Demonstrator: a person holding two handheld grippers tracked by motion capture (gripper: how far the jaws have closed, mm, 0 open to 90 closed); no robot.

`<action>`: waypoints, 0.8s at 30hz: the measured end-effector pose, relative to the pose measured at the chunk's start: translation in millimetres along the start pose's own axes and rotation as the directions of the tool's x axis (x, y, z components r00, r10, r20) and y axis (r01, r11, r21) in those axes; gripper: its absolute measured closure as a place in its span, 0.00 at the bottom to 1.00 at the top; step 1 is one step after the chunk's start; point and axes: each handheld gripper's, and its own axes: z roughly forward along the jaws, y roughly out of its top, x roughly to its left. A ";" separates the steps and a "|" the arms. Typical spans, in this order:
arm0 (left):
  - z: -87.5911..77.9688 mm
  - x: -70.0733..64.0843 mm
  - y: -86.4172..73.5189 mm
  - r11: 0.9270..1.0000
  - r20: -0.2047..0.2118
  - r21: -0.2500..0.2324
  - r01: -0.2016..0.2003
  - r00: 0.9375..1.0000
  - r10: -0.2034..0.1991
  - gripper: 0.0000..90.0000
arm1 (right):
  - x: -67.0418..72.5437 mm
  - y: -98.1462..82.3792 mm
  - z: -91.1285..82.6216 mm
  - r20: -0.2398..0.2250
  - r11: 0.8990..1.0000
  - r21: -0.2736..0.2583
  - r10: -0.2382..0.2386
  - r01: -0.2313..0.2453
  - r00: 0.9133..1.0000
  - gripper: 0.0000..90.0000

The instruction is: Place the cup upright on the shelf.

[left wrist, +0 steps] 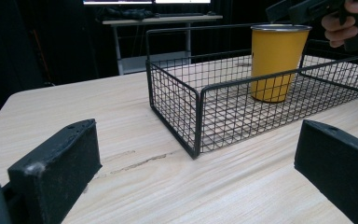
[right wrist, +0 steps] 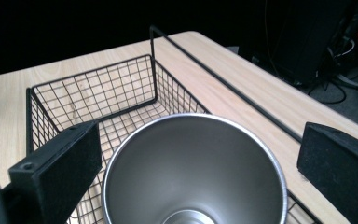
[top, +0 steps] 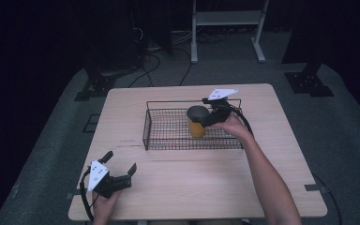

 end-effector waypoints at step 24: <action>-0.7 -0.7 -0.1 1.000 0.002 -0.001 -0.006 1.000 0.006 0.00 | 6.4 16.2 -43.7 0.006 0.998 -0.064 -0.021 0.021 1.000 0.00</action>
